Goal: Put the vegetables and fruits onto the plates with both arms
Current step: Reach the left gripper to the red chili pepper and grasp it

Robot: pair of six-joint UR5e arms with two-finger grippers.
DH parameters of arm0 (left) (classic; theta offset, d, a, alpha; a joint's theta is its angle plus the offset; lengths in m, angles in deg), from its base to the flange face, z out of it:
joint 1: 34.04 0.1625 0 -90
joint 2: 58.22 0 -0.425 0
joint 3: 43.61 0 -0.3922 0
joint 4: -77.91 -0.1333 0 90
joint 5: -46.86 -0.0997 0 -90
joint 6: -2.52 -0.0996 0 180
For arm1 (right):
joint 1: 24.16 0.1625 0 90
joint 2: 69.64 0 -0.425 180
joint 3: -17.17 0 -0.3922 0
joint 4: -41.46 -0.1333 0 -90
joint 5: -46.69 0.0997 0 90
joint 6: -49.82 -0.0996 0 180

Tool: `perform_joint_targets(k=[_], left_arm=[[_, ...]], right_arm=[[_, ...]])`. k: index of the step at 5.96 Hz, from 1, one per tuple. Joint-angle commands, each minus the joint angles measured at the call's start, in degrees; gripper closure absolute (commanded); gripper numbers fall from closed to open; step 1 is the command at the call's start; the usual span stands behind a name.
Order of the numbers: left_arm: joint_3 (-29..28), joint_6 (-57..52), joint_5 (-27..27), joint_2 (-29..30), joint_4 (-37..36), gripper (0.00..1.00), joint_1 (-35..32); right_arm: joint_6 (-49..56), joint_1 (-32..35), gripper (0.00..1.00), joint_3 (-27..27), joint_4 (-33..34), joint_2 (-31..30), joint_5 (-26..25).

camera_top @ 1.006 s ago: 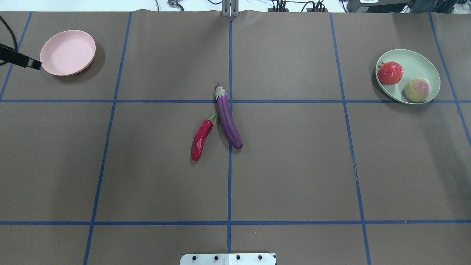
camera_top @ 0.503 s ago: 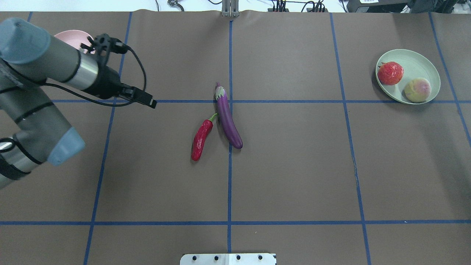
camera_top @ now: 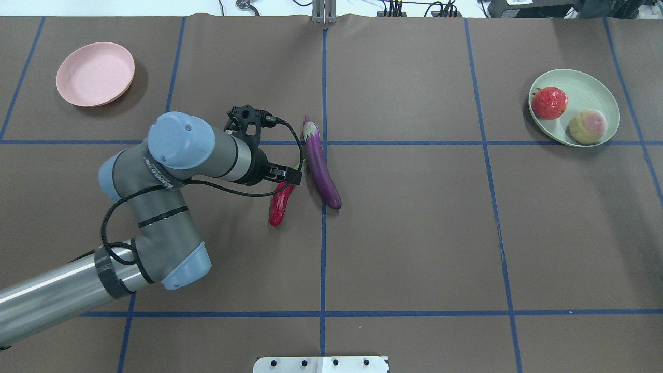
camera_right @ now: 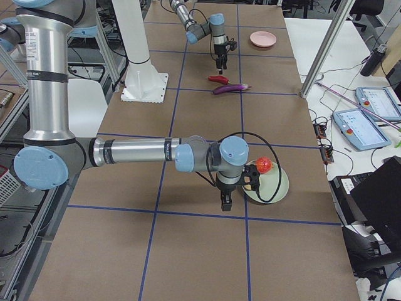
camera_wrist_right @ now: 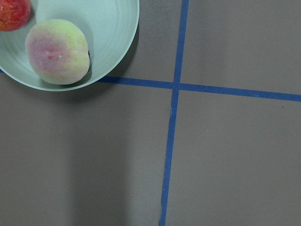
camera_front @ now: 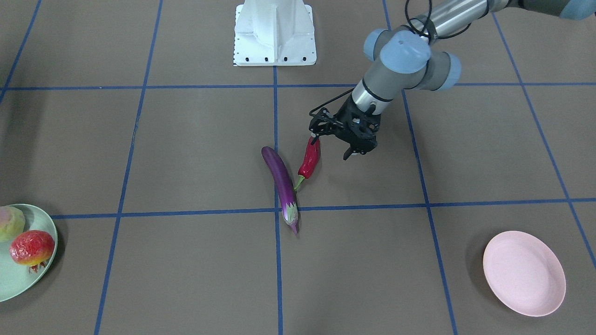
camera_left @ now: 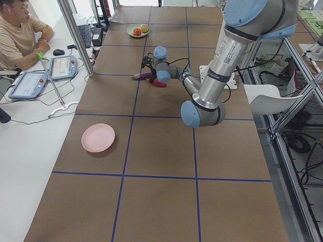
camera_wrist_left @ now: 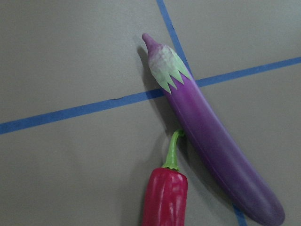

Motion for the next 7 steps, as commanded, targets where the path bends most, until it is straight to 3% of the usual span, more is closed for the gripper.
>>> perform_joint_targets(k=[1, 2, 4, 6, 7], left_arm=[[-4.3, 0.61, -2.33, 2.94, -0.01, 0.1, 1.06], [-4.3, 0.43, -3.02, 2.5, -0.1, 0.18, 0.88], [-4.13, 0.26, -5.22, 2.76, -5.44, 0.22, 1.06], [-4.13, 0.17, -5.4, 2.59, -5.55, 0.26, 1.14], [-4.04, 0.52, -5.23, 2.85, -5.55, 0.48, 1.23]], right_arm=[[-0.02, 0.0, 0.0, -0.01, 0.0, 0.11, 0.06], [-0.02, 0.0, 0.0, -0.01, 0.0, 0.11, 0.06], [-0.02, 0.0, 0.0, -0.01, 0.0, 0.11, 0.06], [-0.02, 0.0, 0.0, -0.01, 0.0, 0.11, 0.06], [-0.02, 0.0, 0.0, -0.01, 0.0, 0.11, 0.06]])
